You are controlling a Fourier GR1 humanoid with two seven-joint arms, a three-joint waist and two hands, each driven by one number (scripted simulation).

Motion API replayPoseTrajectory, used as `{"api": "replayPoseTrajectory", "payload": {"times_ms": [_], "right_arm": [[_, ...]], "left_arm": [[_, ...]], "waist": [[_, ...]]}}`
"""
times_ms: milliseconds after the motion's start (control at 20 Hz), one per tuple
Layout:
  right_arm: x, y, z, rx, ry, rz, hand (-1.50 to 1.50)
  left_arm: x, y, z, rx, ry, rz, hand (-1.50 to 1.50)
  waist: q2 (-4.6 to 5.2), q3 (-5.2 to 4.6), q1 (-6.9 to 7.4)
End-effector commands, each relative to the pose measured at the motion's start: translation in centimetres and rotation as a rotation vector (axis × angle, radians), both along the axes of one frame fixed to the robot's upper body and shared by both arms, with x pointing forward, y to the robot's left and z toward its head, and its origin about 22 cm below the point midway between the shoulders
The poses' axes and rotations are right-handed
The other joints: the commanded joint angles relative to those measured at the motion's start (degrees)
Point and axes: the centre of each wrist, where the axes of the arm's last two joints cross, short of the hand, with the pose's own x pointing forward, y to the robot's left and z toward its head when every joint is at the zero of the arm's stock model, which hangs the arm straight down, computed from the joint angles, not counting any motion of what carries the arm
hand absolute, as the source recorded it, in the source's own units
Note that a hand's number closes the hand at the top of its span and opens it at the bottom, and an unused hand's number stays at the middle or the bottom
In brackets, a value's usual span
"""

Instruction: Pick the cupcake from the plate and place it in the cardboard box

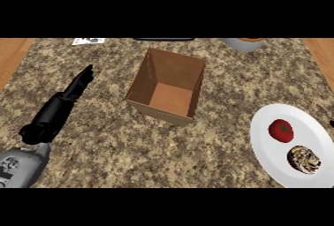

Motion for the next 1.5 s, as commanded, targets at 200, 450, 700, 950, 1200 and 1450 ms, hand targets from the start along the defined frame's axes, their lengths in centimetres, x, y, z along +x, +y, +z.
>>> {"api": "replayPoseTrajectory", "payload": {"times_ms": [200,450,700,950,1200,1450], "right_arm": [[2.2,2.3,-2.6,0.001,0.081,-0.04,-1.5],[2.4,3.1,-1.6,-0.08,0.055,-0.065,-1.5],[5.2,1.1,-4.1,-0.083,0.074,-0.077,-1.5],[4.9,1.5,-7.0,-0.125,0.104,-0.103,-1.5],[4.7,0.7,-7.6,-0.144,0.118,-0.109,-1.5],[4.4,1.3,-10.6,-0.086,0.112,-0.079,-1.5]], "left_arm": [[1.1,-1.4,-0.3,-0.003,0.003,0.006,0.0],[0.1,0.8,0.1,0.009,0.006,0.005,0.0],[-0.6,0.4,0.5,-0.012,-0.002,0.002,0.0],[-0.2,-1.4,-0.8,-0.011,-0.003,0.008,0.0],[-0.4,0.5,1.3,0.014,0.009,0.005,0.0],[0.9,0.1,0.1,0.004,-0.009,0.012,0.0]], "waist": [[-0.11,0.07,-0.6],[-0.21,0.05,-0.68],[-0.19,0.07,-0.45],[-0.14,0.07,-0.69],[-0.21,0.07,-0.65],[-0.18,0.08,-0.82]]}}
